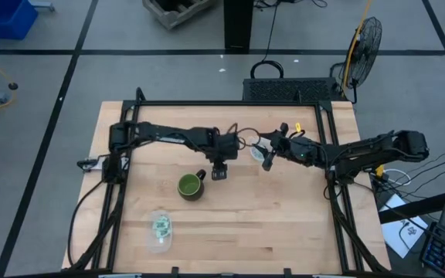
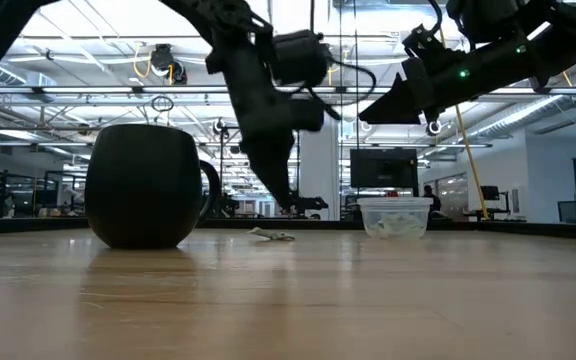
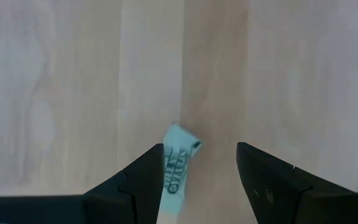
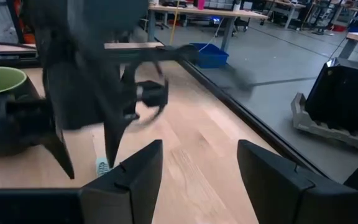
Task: Pick and place Stevia / Truvia into bins
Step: Put the white stevia packet into the rectangle transparent container
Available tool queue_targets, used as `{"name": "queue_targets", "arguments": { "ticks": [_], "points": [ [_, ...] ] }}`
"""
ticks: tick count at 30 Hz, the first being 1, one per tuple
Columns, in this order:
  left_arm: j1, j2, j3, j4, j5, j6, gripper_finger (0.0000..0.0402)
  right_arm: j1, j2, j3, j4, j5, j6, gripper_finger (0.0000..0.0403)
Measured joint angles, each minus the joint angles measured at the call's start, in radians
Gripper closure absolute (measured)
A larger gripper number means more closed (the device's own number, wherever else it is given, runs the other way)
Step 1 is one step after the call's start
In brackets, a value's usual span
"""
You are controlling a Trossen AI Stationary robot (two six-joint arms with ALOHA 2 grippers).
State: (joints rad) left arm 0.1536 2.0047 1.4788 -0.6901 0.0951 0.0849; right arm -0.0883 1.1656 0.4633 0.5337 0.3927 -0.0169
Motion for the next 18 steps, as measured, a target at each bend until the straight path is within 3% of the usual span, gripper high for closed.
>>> {"name": "queue_targets", "arguments": {
  "ticks": [10,18],
  "points": [
    [-0.009,0.057,0.0,0.015,-0.078,-0.015,0.0195,0.0,0.0,0.0,-0.014,-0.001,0.005,0.0204],
    [-0.008,0.059,-0.017,0.018,-0.044,-0.037,0.0195,0.0,0.0,0.0,-0.014,-0.001,0.005,0.0204]
  ]
}}
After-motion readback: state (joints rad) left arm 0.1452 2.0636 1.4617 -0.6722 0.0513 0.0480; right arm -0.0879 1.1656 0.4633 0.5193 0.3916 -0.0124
